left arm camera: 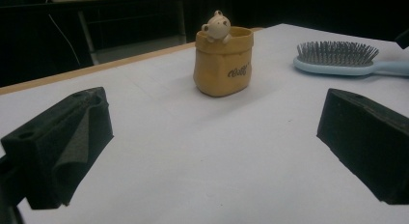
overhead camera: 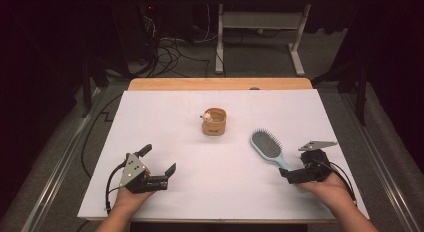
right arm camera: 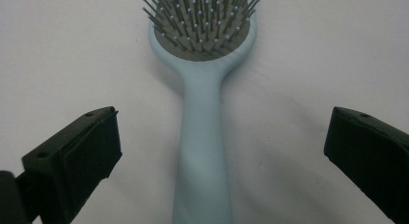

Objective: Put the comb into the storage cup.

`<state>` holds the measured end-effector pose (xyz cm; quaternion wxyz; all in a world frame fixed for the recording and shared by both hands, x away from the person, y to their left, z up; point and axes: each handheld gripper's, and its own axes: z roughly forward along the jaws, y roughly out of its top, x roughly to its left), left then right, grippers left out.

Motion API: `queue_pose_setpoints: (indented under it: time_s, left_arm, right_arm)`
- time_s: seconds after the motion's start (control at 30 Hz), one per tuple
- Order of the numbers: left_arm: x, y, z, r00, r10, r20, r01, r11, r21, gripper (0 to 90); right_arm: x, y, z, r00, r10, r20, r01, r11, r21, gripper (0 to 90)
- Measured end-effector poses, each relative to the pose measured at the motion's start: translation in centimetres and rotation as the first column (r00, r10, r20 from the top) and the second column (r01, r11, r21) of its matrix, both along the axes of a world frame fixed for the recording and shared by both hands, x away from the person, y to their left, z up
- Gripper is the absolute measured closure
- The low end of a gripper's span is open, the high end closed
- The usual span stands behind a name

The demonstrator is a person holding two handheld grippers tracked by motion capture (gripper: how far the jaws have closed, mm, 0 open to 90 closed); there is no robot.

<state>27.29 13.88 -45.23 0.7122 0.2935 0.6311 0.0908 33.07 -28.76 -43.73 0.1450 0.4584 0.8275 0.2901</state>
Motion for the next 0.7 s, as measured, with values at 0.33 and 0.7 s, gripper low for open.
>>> queue_pose_setpoints:
  time_s: [0.33, 0.7]
  left_arm:
    - [0.0, 0.2, 0.0, 1.0, 0.0, 0.01, 0.0, 1.0, -0.001, 0.1]
    - [-0.1, 0.1, 0.1, 1.0, -0.002, 0.007, 0.002, 0.9999, -0.01, 0.1]
  right_arm:
    - [1.2, 1.2, 0.7, 0.9984, 0.033, -0.045, -0.035, 0.999, -0.033, 0.2]
    - [3.8, 2.7, 0.7, 0.9936, 0.054, -0.099, -0.061, 0.996, -0.06, 0.2]
